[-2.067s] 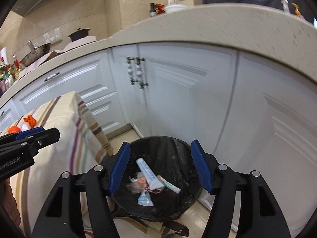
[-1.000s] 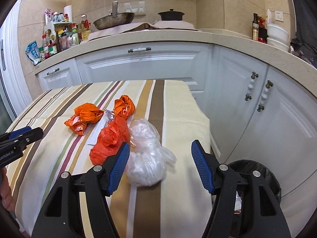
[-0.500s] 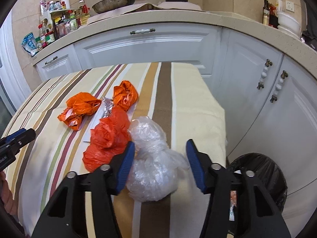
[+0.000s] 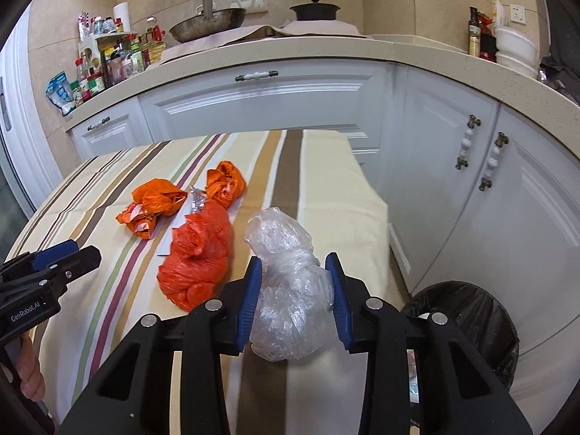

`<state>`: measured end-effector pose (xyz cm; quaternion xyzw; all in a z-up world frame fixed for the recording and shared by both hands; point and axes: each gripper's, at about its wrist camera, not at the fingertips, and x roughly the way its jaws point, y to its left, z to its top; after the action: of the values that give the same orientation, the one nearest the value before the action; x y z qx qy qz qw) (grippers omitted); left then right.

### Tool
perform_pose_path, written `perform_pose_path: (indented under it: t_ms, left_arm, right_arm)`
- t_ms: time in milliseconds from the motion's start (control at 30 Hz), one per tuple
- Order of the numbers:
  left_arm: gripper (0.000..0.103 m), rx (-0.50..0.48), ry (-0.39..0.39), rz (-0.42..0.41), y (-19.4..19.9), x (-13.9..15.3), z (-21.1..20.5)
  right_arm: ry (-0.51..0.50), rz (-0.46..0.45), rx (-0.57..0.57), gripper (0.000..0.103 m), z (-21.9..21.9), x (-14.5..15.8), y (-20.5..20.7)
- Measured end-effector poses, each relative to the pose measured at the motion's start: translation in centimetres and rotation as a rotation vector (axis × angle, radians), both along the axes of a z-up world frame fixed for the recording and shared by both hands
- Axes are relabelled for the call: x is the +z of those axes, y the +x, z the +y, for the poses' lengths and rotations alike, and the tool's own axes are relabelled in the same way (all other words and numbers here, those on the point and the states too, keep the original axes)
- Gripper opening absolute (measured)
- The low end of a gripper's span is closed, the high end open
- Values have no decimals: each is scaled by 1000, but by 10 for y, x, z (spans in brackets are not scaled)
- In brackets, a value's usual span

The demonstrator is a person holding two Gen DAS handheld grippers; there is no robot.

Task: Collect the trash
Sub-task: 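Grasp the clear plastic bag with the right tool and drop it into the bin, then grasp the red-orange bag with the left tool and release it over the bin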

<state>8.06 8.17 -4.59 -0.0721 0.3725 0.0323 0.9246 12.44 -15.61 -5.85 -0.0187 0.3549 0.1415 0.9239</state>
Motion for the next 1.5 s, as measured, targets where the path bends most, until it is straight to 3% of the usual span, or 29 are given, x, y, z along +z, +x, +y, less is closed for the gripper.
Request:
perform_pose_path:
  t_ms: [67,433,767,867,1267,1500]
  left_arm:
    - [61,-22,2,-6,2,1,-11]
    - [64,-110,16,-5,23,-5,-68]
    - [64,-99,58,38,48,-23,-93]
    - [43,-110,41,61,52,-26,-93]
    - [39,-142,87,-13,41,-15,-108]
    - [39,-233,75,-56,23,7,-135]
  right_arm:
    - [3,-6,-14,37,-7,1,-2]
    - [28,-29,-106,37,-56,2,-14]
    - [59,-21,-174,36,-95,-8,-17]
    - [60,-18,-187,33,-103,-13,-17]
    - [71,-13,-246,33,-130,-16,-21]
    - [72,-23,-279,33,-145,-14,-30]
